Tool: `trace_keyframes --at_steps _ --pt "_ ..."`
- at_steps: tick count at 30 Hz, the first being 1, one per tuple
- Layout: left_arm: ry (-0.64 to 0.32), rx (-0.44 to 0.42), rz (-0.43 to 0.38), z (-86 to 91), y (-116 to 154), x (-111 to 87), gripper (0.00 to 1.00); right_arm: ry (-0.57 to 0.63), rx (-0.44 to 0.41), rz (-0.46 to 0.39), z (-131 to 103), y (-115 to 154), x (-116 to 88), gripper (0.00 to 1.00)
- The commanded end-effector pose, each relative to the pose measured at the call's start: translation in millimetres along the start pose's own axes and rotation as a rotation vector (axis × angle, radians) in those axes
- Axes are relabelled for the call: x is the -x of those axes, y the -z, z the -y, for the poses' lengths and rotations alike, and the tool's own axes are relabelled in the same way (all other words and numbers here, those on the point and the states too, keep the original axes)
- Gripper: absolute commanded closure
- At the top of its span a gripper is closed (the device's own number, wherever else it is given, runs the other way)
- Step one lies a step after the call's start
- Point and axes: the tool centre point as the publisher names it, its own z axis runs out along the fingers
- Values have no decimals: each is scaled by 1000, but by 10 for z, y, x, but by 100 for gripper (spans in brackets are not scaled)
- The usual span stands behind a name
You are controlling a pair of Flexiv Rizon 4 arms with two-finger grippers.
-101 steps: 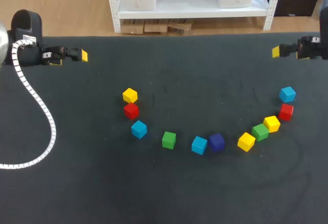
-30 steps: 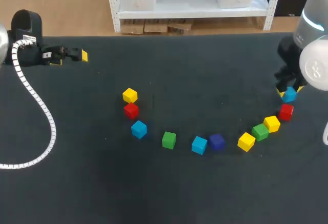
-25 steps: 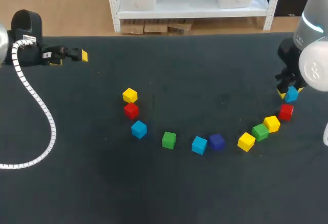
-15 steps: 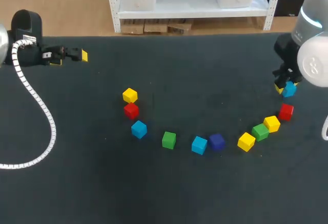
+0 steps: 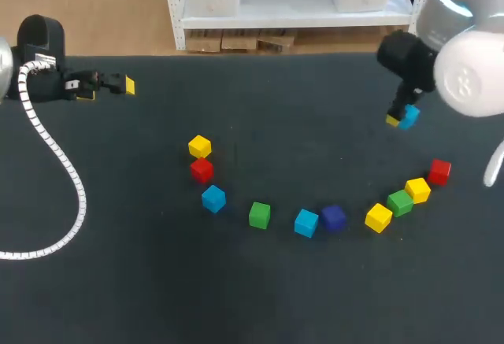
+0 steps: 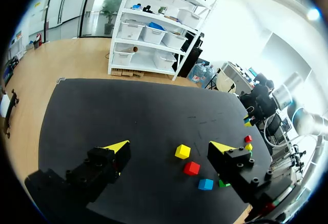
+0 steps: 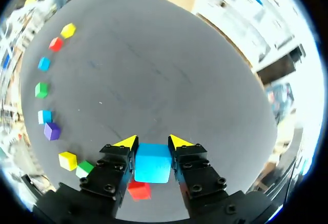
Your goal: Place the blue cubes, place green cubes on the blue cubes, place the yellow cubes on the green cubes, then place the red cubes on the yellow cubes, and place purple cube on the red cubes.
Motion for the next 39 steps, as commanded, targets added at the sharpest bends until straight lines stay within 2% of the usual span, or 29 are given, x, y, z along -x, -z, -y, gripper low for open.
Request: trace_keyframes --at_steps 1,6,10,16,20,29,39 --pt "-2 -8 6 -16 2 -15 0 291 -26 -9 -183 -51 187 100" --pt "-2 -8 6 -16 2 -15 0 467 -16 -6 -391 -120 316 100" --pt "-2 -8 6 -16 2 -15 0 598 37 1 -562 -124 382 100" --pt "-2 -8 6 -16 2 -15 0 732 113 9 -801 -82 440 100" --pt "-2 -8 6 -16 2 -15 0 759 150 5 -920 -95 476 100" --pt "-2 -8 6 -16 2 -15 0 747 187 -18 -1004 -206 514 100" --pt "-2 -8 6 -16 2 -15 0 746 178 -33 -1046 -306 554 90"
